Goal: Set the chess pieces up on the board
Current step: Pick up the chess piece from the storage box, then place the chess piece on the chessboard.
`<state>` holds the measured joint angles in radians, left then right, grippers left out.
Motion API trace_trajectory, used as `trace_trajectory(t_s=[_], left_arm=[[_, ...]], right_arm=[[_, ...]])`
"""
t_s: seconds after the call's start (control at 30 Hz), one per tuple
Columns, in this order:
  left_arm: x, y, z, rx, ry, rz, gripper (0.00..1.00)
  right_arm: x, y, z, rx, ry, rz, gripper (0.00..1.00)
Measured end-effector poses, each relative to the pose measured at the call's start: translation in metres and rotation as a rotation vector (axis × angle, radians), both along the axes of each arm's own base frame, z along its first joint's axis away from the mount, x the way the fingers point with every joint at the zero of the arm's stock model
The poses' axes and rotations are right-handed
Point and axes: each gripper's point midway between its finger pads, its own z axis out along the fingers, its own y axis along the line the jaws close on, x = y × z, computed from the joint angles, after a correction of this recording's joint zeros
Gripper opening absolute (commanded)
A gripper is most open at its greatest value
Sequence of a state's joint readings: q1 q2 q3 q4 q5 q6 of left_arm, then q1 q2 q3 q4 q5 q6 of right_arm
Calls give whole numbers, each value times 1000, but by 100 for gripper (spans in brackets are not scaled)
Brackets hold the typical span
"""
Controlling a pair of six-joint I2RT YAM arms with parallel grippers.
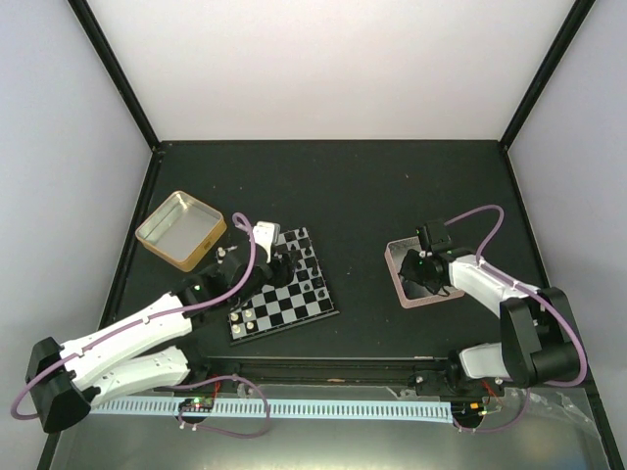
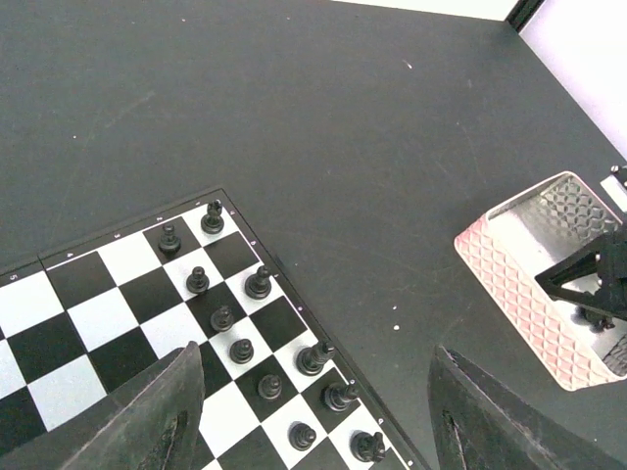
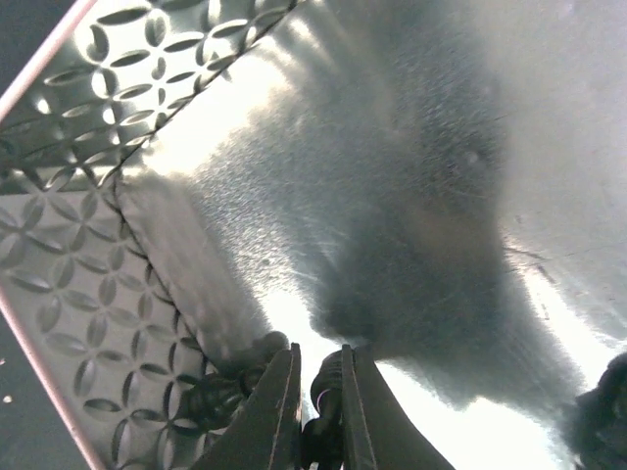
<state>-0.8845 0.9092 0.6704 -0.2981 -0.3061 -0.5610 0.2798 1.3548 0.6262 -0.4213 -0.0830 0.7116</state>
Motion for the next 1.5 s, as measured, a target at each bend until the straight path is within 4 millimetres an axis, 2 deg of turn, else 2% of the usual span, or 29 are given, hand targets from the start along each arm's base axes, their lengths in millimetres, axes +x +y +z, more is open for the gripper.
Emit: trace_trajectory(t_s=[0.1, 0.27, 0.37, 0.47, 0.73, 0.93, 1.07, 1.2, 1.3, 1.4, 1.5], left_arm=[[1, -1, -1, 4, 4, 0, 64], [2, -2, 3, -2, -1, 0, 64], [2, -2, 3, -1, 0, 0, 64], [2, -2, 3, -1, 0, 0, 64], [2, -2, 3, -1, -1, 1, 64], [2, -1, 3, -1, -1, 3, 64], [3, 2, 6, -6, -11, 15, 64], [4, 8, 13, -26, -28, 40, 64], [5, 15, 17, -44, -40, 71, 65], [6, 24, 19, -58, -47, 105, 65], [6, 34, 18, -72, -54, 141, 65]], right_arm=[[1, -6, 0, -33, -4, -5, 2], [1, -12, 1, -78, -6, -2, 19], [1, -14, 2, -96, -4, 9, 22], [1, -15, 2, -102, -3, 18, 20], [-2, -17, -1, -123, 14, 37, 2], [-6, -20, 3, -145, 15, 43, 1], [-6, -16, 25, -153, -40, 58, 1], [5, 5, 64, -134, -146, 112, 2], [9, 35, 91, -106, -213, 188, 2], [1, 73, 104, -80, -239, 296, 2], [-13, 117, 105, -62, -229, 417, 2]])
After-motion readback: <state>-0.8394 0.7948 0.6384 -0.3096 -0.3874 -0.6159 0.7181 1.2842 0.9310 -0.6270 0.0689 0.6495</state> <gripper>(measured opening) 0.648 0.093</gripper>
